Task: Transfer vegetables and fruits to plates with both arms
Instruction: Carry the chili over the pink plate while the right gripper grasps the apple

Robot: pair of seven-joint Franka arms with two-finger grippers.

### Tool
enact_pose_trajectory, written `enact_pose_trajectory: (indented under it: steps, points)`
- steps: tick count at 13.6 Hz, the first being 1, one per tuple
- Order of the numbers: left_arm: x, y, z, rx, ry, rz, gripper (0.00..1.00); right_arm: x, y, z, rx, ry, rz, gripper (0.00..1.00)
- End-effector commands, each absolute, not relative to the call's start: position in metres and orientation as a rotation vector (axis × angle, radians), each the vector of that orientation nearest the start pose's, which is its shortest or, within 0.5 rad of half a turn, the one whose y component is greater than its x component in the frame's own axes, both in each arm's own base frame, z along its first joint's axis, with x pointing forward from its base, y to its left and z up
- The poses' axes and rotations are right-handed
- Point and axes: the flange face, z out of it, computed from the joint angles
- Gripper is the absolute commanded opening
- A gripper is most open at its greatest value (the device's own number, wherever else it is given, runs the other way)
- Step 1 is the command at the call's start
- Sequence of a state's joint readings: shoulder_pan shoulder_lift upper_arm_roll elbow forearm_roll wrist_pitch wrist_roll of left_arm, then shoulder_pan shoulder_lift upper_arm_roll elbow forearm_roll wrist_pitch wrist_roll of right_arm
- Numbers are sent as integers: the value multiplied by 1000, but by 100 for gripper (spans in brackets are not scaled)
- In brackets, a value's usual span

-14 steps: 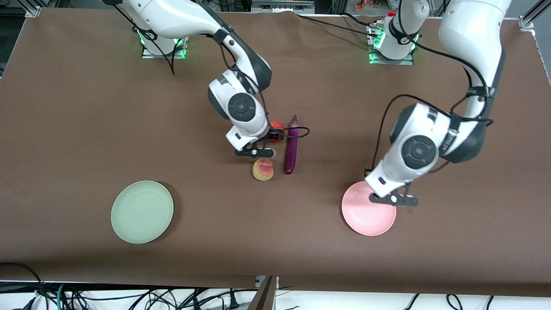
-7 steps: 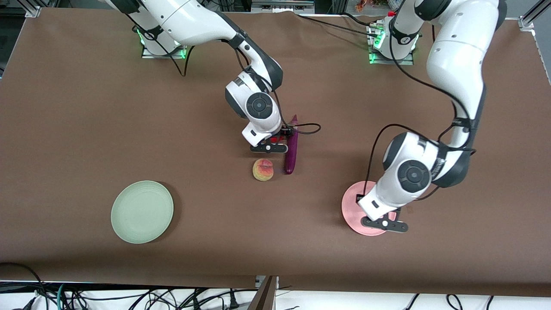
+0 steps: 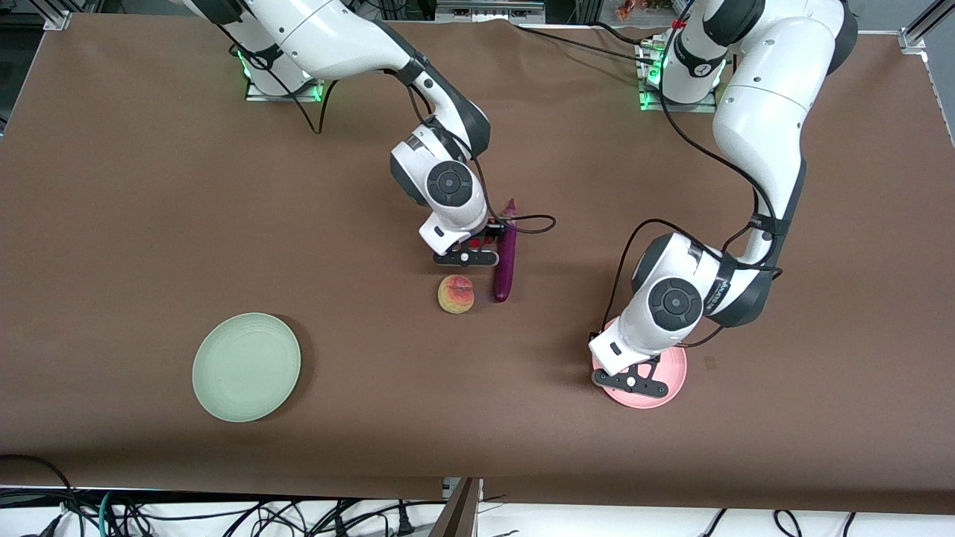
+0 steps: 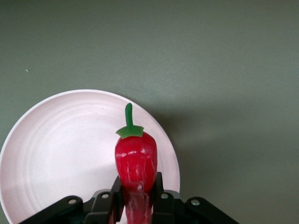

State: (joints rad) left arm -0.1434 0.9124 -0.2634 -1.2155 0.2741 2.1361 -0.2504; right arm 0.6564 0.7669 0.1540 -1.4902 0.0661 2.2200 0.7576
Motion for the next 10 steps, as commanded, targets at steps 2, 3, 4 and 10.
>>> enact_pose_trajectory:
  steps: [2,3,4,10]
  points:
    - [731,-222,238,-3101,314,-84,17,545,462,268,-3037,48,177,16]
    - [731,-221,237,-3101,314,-84,33,561,438,281,-3037,5,180,16]
    - [732,-219,236,-3104,308,-81,50,579,411,294,-3027,-3,177,16]
    - [738,-201,247,-3116,258,-98,84,565,431,291,-3021,84,205,32]
